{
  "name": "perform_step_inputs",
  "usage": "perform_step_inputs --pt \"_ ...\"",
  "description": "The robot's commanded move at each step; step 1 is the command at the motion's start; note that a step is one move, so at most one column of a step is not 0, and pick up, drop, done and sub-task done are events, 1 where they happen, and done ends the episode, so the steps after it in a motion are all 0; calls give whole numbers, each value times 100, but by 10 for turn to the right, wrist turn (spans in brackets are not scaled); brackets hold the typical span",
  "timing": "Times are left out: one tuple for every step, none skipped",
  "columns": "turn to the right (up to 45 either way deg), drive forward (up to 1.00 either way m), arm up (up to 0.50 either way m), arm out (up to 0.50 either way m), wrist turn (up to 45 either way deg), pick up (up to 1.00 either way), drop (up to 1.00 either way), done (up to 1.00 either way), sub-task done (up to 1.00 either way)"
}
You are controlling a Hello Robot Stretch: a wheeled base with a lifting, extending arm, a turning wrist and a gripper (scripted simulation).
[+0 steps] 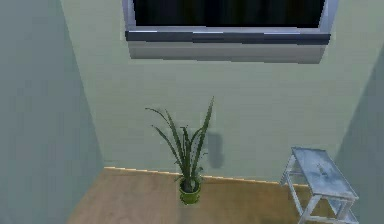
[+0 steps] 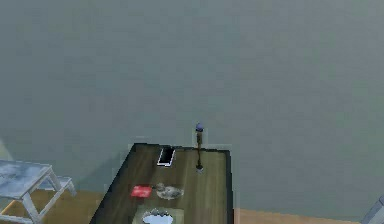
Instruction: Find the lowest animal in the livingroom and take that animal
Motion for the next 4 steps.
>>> perform_step_inputs --pt "0 0 50 0 0 0 0 0 0" --pt "0 0 22 0 0 0 0 0 0" --pt "0 0 0 28 0 0 0 0 0" --pt "0 0 0 0 450 0 0 0 0"
